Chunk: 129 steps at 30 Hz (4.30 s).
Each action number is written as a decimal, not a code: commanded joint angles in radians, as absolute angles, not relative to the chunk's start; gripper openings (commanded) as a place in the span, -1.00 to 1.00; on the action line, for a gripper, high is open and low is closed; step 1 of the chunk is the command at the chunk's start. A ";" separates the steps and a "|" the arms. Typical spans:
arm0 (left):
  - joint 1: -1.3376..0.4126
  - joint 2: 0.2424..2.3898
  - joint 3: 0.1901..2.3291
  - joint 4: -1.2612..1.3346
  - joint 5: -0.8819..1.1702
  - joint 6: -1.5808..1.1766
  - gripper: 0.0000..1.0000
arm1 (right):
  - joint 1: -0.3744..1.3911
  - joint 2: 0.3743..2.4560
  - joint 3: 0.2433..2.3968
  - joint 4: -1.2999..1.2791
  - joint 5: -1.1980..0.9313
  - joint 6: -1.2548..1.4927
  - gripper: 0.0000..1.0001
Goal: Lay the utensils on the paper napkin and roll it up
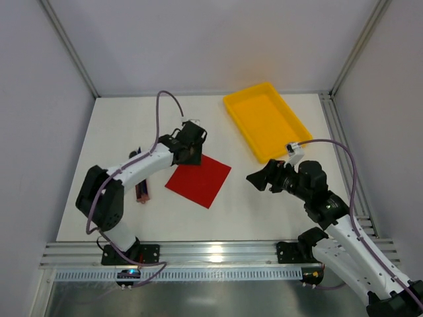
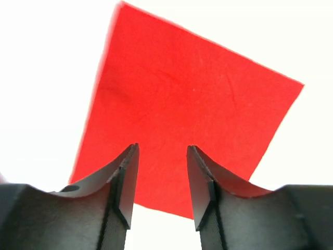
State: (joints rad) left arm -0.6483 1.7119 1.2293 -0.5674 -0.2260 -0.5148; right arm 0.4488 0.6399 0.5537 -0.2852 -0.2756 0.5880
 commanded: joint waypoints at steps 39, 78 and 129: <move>-0.135 1.635 1.060 -0.709 -0.374 -0.477 -0.36 | 0.453 0.474 0.545 -0.310 -0.319 0.574 0.59; -0.153 1.684 1.174 -0.854 -0.377 -0.448 -1.00 | 0.451 0.477 0.551 -0.353 -0.285 0.564 0.59; -0.515 1.960 1.416 -0.592 -0.083 -0.831 -1.00 | 0.453 0.649 0.601 -0.345 -0.255 0.534 0.59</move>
State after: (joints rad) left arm -0.5106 1.9469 1.3712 -0.6102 -0.0673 -0.8234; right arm 0.4496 0.6483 0.5682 -0.3645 -0.2684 0.5514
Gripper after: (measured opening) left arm 0.026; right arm 0.795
